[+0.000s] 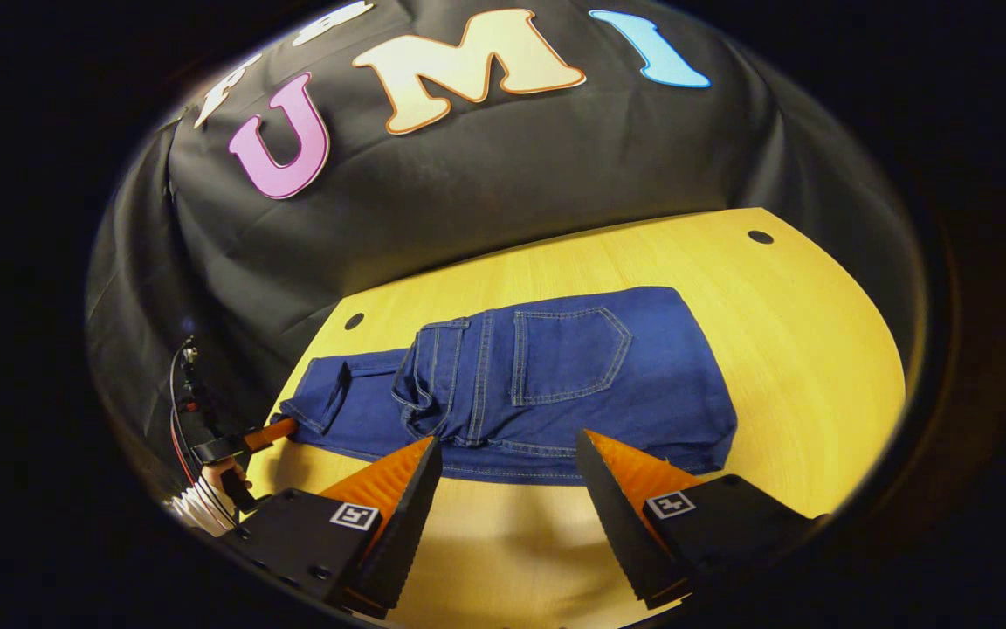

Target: Grasp the waist and the cuffs of the jeans and fold them to make the two legs overlap; first hold the waist and fold one-third of the jeans toward the cuffs, then hold the cuffs and fold the remaining one-third in the same direction to finish folding.

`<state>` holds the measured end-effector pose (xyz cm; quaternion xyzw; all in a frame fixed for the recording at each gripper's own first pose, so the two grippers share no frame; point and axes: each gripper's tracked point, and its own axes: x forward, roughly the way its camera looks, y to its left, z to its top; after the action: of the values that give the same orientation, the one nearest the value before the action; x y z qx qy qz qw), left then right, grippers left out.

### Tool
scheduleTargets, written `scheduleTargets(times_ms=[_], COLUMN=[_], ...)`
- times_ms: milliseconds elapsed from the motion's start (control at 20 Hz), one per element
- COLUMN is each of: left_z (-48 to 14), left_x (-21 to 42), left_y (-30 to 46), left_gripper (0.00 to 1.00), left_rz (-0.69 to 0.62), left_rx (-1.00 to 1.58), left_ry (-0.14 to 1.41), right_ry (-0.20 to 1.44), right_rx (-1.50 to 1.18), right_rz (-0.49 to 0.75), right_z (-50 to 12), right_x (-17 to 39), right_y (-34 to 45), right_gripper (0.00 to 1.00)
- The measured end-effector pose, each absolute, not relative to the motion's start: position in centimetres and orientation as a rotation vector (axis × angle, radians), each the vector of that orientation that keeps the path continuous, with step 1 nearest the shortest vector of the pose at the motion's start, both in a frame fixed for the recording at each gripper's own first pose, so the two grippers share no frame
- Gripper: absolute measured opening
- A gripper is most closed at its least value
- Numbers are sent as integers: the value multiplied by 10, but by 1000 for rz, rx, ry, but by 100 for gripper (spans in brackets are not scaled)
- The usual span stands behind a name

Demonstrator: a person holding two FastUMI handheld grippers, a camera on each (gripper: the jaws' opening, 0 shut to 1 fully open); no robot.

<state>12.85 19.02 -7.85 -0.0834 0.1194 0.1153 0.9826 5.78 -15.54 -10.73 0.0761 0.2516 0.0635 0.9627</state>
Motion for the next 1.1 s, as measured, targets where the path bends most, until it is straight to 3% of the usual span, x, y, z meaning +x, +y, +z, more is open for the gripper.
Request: scheduleTargets(times_ms=[400, 550, 850, 1100], left_z=[-7, 12, 58, 63], left_x=[153, 167, 196, 237], left_y=[70, 12, -89, -178], left_gripper=[3, 0, 0, 0], left_rz=[-28, -110, -202, -277], left_rx=[-280, -252, -239, -190], left_ry=[140, 136, 70, 106], right_ry=[494, 478, 488, 492], right_rx=[208, 215, 213, 244], right_rz=[88, 78, 91, 130], right_z=[-102, -94, -92, -89], right_x=[42, 40, 39, 46], right_y=[-192, -220, -285, -323], right_gripper=[95, 95, 95, 95])
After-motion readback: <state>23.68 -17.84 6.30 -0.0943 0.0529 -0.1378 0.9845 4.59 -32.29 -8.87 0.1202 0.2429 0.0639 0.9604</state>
